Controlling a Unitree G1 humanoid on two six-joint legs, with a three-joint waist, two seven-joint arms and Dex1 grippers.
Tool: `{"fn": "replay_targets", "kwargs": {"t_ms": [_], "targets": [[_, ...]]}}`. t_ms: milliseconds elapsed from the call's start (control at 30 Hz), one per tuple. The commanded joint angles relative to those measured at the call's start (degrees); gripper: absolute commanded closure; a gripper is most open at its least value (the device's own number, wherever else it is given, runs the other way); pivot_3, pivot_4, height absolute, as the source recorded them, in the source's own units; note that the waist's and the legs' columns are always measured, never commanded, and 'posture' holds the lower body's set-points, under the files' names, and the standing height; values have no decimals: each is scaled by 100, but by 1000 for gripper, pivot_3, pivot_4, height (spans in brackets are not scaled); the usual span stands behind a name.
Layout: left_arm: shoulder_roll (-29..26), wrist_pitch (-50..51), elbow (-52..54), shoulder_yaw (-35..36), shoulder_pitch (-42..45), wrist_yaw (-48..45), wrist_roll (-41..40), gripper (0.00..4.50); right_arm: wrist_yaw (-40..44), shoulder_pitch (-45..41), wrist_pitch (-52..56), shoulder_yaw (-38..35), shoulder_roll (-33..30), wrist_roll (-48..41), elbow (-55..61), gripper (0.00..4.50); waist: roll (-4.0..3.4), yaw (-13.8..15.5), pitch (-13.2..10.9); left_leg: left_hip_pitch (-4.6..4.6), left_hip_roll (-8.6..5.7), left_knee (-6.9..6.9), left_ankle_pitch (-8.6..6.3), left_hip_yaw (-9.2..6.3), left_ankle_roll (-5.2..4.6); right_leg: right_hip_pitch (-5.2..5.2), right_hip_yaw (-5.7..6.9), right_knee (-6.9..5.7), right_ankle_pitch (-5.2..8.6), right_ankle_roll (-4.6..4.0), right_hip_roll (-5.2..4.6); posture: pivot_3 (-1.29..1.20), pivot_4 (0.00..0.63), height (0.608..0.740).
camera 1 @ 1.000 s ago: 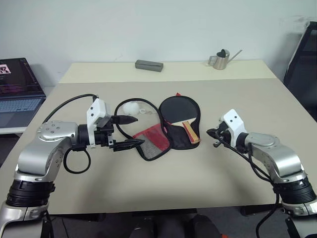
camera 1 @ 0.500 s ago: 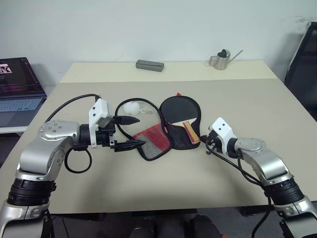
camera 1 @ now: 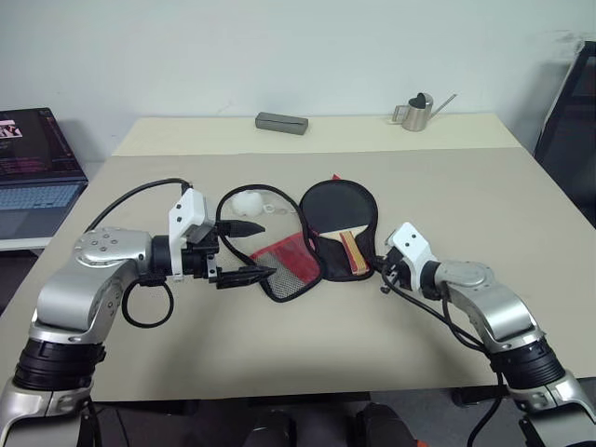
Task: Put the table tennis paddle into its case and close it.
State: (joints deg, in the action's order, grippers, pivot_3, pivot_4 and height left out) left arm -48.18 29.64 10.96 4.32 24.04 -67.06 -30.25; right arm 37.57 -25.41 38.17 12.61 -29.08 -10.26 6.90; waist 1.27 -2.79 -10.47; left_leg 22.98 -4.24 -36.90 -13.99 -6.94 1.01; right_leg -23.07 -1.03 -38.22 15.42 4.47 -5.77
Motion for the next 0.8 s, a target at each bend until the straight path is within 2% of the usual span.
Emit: {"fn": "replay_targets", "kwargs": {"t_ms": [33,267,600,800], "targets": [[-107,-23,163,152,2,4,-61,0,15,-17,3,61,134,-17,249,4465,0,-1,0,0,0,0,0,0,0,0,-1,0,0,0,0,0,150,740],[-161,-38,111,202,-54,21,-32,0,38,-108,38,17,205,-1,270,4465,0,-2,0,0,0,0,0,0,0,-1,-1,0,0,-1,0,0,150,740],[-243,-445,-664,416,-252,696,671,0,1119,-483,274,-879,-869,-826,567,4465,0,21,0,0,0,1,0,-2,-1,1,4,2,-1,-1,0,0,150,740],[-227,-626,-1107,438,-358,665,735,0,1985,-920,346,-1305,-1469,-1493,608,4465,0,40,0,2,-1,0,-1,0,-1,2,3,6,-1,-1,-2,0,150,740]]}}
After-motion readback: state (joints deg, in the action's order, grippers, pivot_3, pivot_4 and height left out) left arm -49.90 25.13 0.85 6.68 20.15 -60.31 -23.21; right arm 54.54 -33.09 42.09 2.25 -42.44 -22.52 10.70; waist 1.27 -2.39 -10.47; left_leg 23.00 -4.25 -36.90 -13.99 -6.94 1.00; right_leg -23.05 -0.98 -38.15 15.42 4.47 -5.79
